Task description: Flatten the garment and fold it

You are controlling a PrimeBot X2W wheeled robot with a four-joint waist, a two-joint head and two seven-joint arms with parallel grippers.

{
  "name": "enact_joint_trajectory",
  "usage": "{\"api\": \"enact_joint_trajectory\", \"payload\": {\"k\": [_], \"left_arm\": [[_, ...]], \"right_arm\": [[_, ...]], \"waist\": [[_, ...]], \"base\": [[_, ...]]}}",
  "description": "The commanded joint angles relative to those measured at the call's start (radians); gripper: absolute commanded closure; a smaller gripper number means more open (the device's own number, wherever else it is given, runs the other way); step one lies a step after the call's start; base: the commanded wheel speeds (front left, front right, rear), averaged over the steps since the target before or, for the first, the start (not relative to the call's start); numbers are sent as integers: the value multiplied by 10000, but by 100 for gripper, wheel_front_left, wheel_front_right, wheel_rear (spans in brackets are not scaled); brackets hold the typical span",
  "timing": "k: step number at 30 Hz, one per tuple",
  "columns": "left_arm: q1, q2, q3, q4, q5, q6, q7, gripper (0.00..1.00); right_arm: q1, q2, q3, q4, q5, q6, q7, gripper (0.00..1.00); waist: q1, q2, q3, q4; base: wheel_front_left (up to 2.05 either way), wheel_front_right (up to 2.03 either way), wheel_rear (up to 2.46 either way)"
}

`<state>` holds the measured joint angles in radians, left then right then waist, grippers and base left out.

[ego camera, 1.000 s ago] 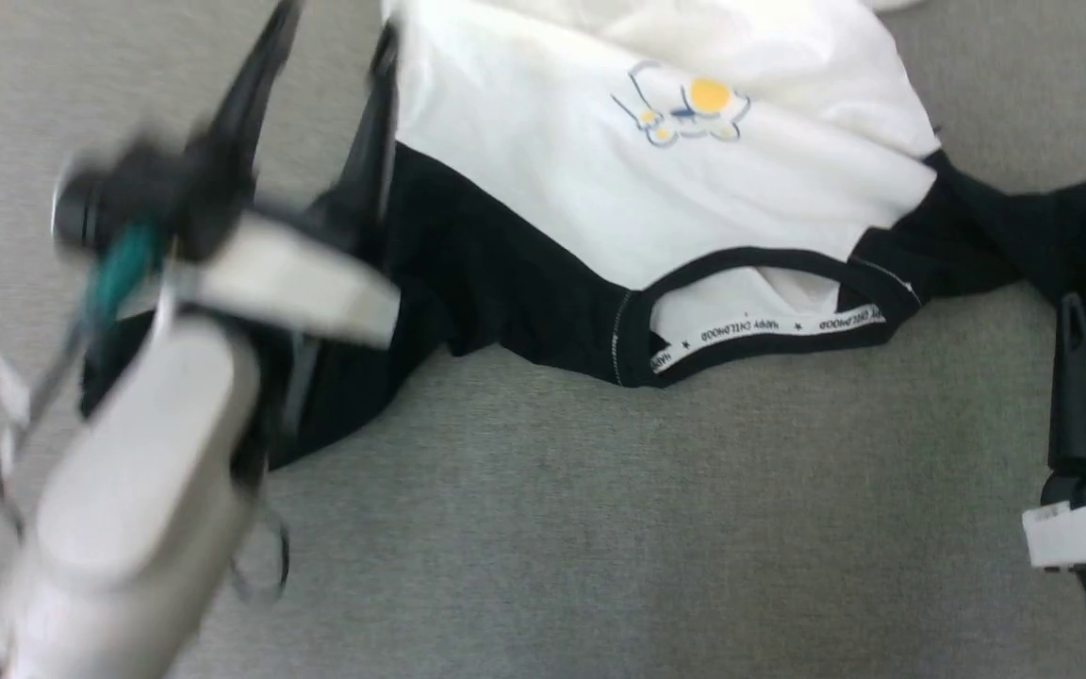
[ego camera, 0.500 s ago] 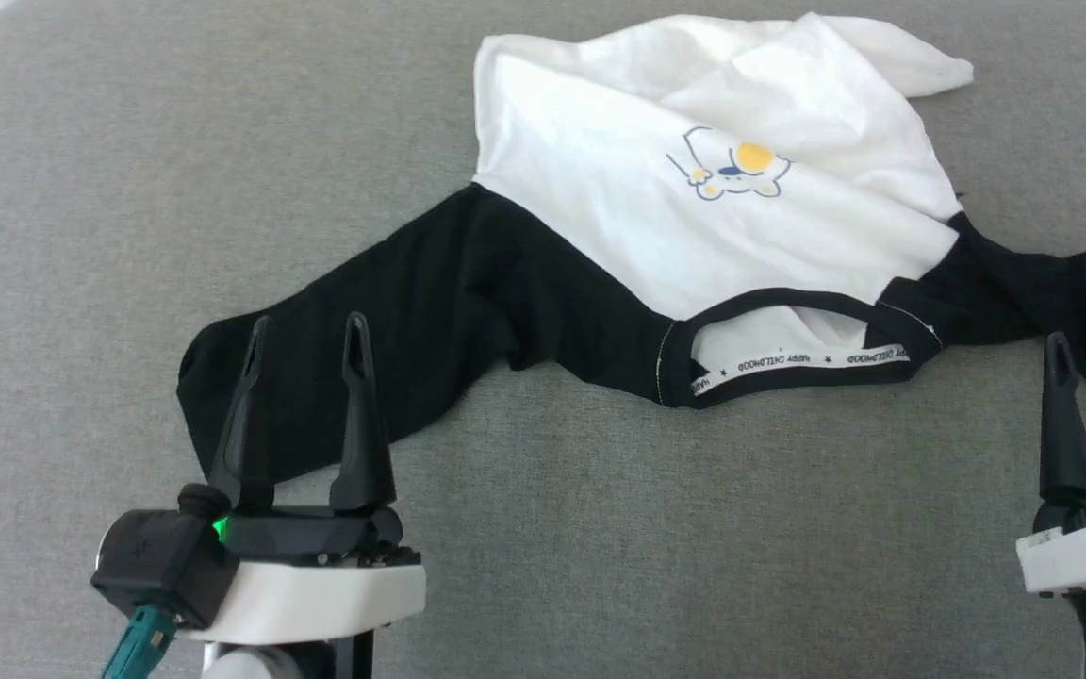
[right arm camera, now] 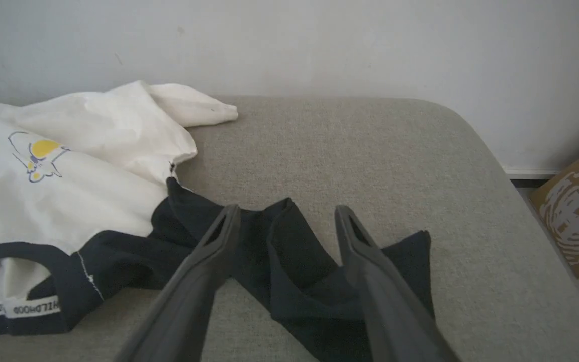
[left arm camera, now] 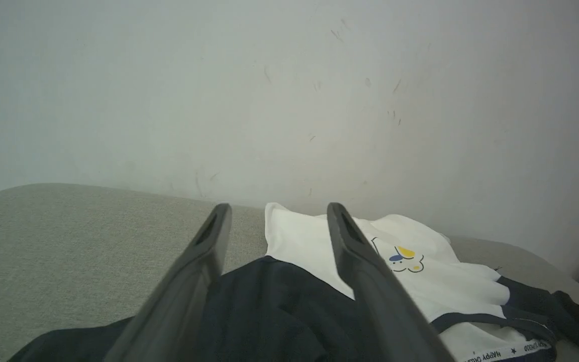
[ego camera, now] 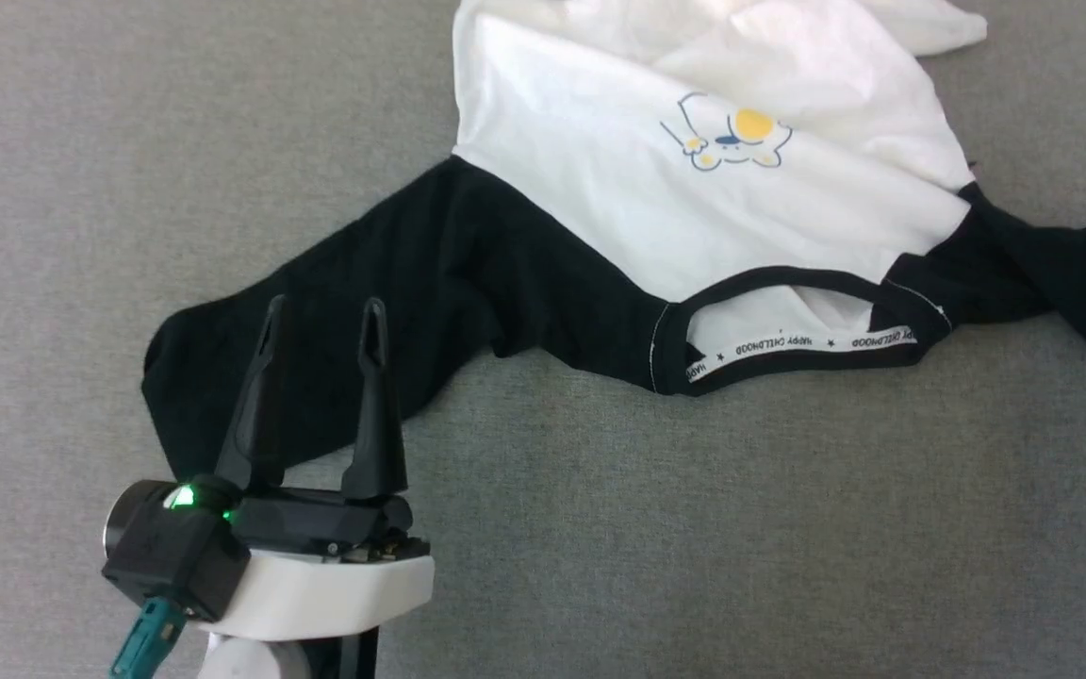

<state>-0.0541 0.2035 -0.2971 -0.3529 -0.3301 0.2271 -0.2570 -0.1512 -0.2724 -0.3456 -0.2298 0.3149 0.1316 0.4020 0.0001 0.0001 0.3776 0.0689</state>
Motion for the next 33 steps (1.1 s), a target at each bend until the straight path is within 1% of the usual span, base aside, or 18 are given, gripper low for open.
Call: {"api": "enact_joint_trajectory", "payload": {"k": [1, 3, 5, 7, 9, 10, 11, 12, 16, 19, 21, 24, 27, 30, 33], "left_arm": [[-170, -89, 66, 69, 164, -129, -46, 0], [-228, -150, 126, 127, 319, -237, -46, 0], [-272, -194, 185, 161, 469, -319, -47, 0], [-317, -238, 228, 189, 586, -410, -47, 0], [-372, -287, 235, 238, 679, -506, -47, 0], [-398, -318, 238, 260, 715, -546, -47, 0], [-417, -350, 254, 267, 751, -572, -47, 0], [-421, -387, 280, 264, 776, -591, -47, 0], [-327, -499, 393, 284, 855, -670, -47, 0], [-241, -607, 460, 330, 872, -737, -47, 0], [-190, -681, 492, 343, 869, -795, -47, 0], [-151, -769, 506, 346, 892, -903, -47, 0], [-186, -854, 481, 324, 967, -994, -47, 0], [-269, -954, 412, 309, 1037, -1077, -47, 0], [-380, -1061, 314, 335, 1095, -1156, -47, 0]], "right_arm": [[-144, -202, 26, 204, 228, -9, 375, 0], [-74, -651, 281, 504, 535, -9, 1139, 0], [-46, -1047, 504, 750, 721, -9, 1584, 0], [5, -1472, 783, 1019, 685, -9, 1750, 0], [40, -1695, 969, 1328, 643, -9, 1773, 0], [50, -1701, 1039, 1473, 708, -9, 1800, 4], [27, -1655, 1043, 1574, 787, -9, 1783, 57], [2, -1614, 1012, 1653, 793, -9, 1768, 100], [-229, -1715, 938, 1537, 722, -9, 1498, 100], [-633, -1994, 778, 1172, 658, -9, 1283, 100], [-1048, -2338, 736, 941, 615, -9, 1316, 100], [-1825, -3346, 987, 775, 352, -9, 1556, 100], [-2833, -4452, 1422, 1092, 273, -9, 1938, 100], [-3852, -5485, 1820, 1693, 35, -9, 2118, 100], [-4920, -6287, 2209, 2624, -359, -9, 2005, 100]], "waist": [[-1, -1, 372, -81], [-1, -1, 536, -79], [-1, -1, 665, -79], [-1, -1, 752, -53], [-1, -1, 797, 12], [-1, -1, 801, 48], [-1, -1, 801, 76], [-1, -1, 796, 96], [-1, -1, 712, 133], [-1, -1, 569, 179], [-1, -1, 488, 235], [-1, -1, 492, 369], [-1, -1, 713, 586], [-1, -1, 1068, 818], [-1, -1, 1453, 1052]], "base": [[0, 0, 0], [0, 0, 0], [0, 0, 0], [0, 0, 0], [0, 0, 0], [0, 0, 0], [0, 0, 0], [0, 0, 0], [0, 0, 0], [0, 0, 0], [0, 0, 0], [0, 0, 0], [0, 0, 0], [0, 0, 0], [0, 0, 0]]}}
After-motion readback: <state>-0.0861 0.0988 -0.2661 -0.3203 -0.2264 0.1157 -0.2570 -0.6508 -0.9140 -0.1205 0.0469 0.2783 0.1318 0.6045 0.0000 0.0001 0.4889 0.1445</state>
